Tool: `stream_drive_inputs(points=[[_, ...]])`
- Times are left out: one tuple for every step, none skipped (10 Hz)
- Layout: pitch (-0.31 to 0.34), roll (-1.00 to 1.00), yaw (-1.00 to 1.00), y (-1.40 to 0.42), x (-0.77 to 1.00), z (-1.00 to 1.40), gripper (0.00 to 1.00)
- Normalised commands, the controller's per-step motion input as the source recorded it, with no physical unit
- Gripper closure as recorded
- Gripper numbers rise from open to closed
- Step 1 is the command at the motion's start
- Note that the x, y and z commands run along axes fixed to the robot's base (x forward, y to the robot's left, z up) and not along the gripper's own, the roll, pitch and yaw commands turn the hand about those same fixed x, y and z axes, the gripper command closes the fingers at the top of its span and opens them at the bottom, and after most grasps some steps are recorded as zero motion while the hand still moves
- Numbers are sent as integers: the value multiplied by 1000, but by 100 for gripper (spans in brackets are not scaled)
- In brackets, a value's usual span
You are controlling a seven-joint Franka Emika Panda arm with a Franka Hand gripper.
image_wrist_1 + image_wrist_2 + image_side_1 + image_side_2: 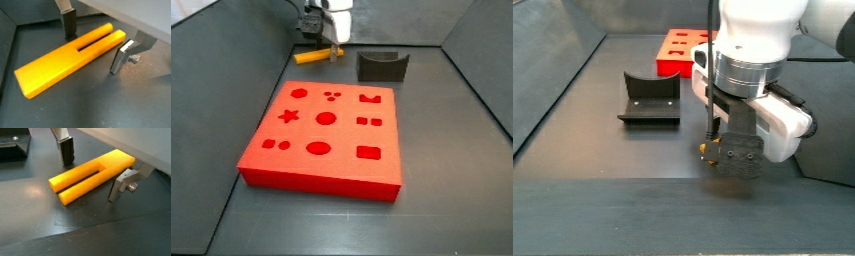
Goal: Pick up the square-circle object. Move up. Place the square-circle object on the fixture. Regrasp the square-circle object. Rotate the square-circle object. Move to above the board. Insert the square-circle object.
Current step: Pick up the square-circle object.
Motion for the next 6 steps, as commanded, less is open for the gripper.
stream_drive_inputs(points=[[0,0,0,0,0,0,0],[0,0,0,0,0,0,100],[0,0,0,0,0,0,100],[0,0,0,0,0,0,100],[0,0,0,0,0,0,100],[0,0,0,0,0,0,100]])
